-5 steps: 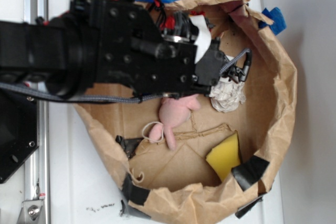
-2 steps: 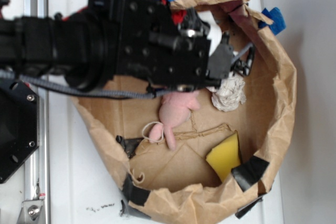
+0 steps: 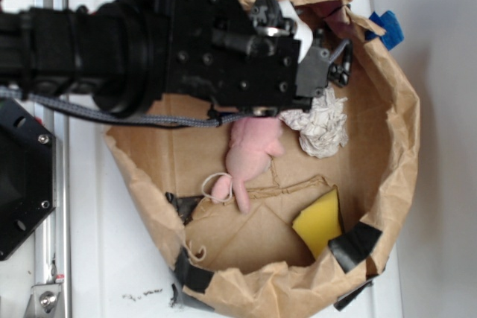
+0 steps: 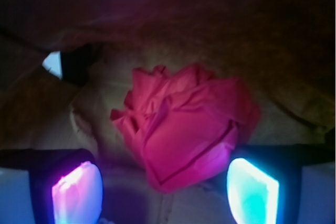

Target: Grab the red paper.

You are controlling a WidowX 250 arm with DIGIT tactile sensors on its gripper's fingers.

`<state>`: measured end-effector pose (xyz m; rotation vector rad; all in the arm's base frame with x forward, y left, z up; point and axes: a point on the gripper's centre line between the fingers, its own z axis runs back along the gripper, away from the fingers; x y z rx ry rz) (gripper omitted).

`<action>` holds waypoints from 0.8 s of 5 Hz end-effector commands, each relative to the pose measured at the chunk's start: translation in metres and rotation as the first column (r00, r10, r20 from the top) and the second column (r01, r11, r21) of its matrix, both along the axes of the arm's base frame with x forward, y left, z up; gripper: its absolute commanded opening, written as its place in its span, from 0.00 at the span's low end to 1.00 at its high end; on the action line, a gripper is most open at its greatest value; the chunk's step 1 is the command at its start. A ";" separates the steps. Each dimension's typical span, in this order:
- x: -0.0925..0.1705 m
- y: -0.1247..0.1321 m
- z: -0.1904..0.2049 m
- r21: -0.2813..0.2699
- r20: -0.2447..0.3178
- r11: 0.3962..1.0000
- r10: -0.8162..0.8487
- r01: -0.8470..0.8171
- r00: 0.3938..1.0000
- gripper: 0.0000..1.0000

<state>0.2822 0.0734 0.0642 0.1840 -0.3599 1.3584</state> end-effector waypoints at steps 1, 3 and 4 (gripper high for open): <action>-0.010 0.015 0.021 0.024 0.075 0.997 0.074 -0.076 0.994 1.00; -0.007 0.027 0.003 0.031 0.080 0.991 0.125 -0.128 0.989 1.00; -0.002 0.028 -0.009 0.048 0.075 0.989 0.137 -0.141 0.988 1.00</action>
